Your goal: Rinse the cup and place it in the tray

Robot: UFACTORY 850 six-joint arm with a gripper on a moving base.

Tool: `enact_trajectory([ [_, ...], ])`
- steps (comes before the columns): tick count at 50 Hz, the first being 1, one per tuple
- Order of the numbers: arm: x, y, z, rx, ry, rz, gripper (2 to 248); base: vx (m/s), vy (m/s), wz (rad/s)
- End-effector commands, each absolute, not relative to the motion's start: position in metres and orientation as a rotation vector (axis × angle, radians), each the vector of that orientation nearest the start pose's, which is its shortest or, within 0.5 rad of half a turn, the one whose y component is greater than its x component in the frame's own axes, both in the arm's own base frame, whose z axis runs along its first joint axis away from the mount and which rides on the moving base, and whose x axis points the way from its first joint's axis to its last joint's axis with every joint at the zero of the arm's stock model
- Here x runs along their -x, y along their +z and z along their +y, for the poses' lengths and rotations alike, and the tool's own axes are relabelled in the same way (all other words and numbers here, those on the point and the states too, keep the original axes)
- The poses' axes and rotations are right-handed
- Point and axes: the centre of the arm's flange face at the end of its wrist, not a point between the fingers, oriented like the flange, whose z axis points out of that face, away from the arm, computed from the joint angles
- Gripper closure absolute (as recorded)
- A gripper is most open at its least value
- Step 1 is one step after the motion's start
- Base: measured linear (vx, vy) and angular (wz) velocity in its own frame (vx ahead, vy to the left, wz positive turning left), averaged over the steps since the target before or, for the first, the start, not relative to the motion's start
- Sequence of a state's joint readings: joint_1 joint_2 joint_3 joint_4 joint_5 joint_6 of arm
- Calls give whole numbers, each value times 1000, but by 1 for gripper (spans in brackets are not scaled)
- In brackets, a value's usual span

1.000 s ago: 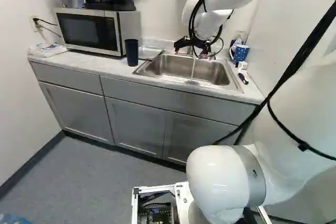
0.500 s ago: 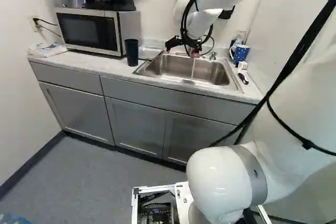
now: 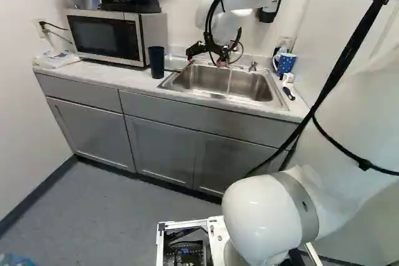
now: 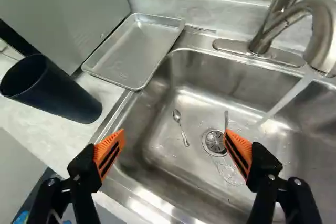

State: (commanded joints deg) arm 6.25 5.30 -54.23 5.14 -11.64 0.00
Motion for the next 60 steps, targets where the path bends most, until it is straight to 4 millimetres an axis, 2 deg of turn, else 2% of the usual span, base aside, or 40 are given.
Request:
enact_trajectory([
  [60,-477,606,149,2734,-1212,-417,3,0,0,0],
])
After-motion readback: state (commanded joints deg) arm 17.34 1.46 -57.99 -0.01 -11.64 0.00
